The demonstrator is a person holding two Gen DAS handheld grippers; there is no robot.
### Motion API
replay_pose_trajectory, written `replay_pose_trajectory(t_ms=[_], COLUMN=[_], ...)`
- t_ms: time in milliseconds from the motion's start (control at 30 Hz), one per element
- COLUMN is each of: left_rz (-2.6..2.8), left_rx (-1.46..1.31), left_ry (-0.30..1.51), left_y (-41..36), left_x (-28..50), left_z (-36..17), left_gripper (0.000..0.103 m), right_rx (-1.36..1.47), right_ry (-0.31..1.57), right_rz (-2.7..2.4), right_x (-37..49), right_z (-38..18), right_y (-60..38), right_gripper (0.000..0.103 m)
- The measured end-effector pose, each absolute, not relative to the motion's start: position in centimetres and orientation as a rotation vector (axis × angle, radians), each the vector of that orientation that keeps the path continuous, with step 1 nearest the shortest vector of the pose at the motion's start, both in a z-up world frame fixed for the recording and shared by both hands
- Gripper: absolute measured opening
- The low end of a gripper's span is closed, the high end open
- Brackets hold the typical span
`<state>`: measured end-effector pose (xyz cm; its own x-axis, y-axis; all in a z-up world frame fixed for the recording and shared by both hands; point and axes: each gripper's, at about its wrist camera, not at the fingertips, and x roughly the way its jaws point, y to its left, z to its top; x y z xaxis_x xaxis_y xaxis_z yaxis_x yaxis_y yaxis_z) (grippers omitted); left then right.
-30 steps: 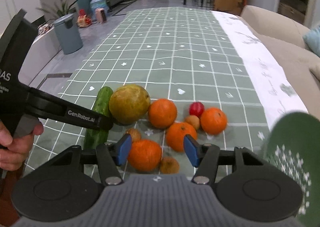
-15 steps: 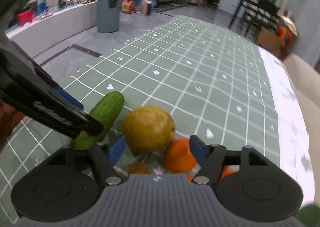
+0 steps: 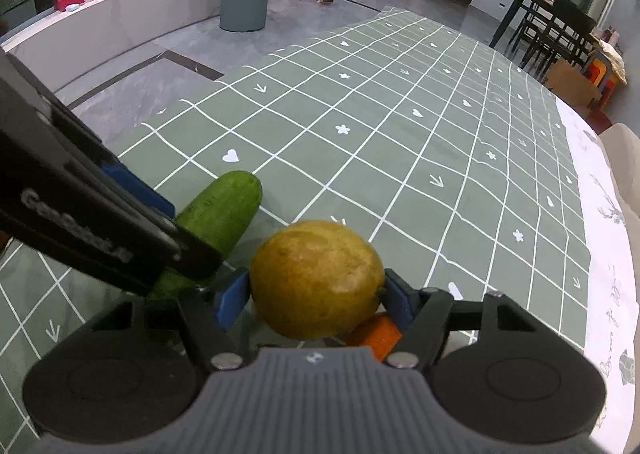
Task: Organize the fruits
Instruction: 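Grasp the cucumber with the left gripper while the right gripper grasps the yellow-green round fruit, then carry the cucumber with the left gripper while the right gripper carries the round fruit into the colander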
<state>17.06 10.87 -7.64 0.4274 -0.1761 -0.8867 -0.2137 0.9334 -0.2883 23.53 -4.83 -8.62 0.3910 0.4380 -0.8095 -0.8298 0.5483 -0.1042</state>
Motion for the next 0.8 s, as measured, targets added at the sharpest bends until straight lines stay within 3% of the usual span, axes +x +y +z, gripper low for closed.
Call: replay_pose_trajectory(t_ms=[67,467,800], left_rz=[0.016,0.049,0.033], left_rx=[-0.393,-0.398,-0.373], left_ry=[1.143,1.201,1.099], left_y=[10.7,10.2,8.6], left_x=[17.2,18.4,14.9], left_z=[-7.6,-7.5,-4.3], left_gripper=[0.046,0.045,0.041], right_rx=[-0.561,-0.598,-0.436], right_ry=[0.815,0.766,0.797], right_rz=[0.853,0.759,0.617], right_x=[23.4,19.9,15.6], right_z=[-8.6,-5.1,-1.9], right_y=[-4.7,-7.0,-13.7], right_gripper=[0.066,0.066,0.066])
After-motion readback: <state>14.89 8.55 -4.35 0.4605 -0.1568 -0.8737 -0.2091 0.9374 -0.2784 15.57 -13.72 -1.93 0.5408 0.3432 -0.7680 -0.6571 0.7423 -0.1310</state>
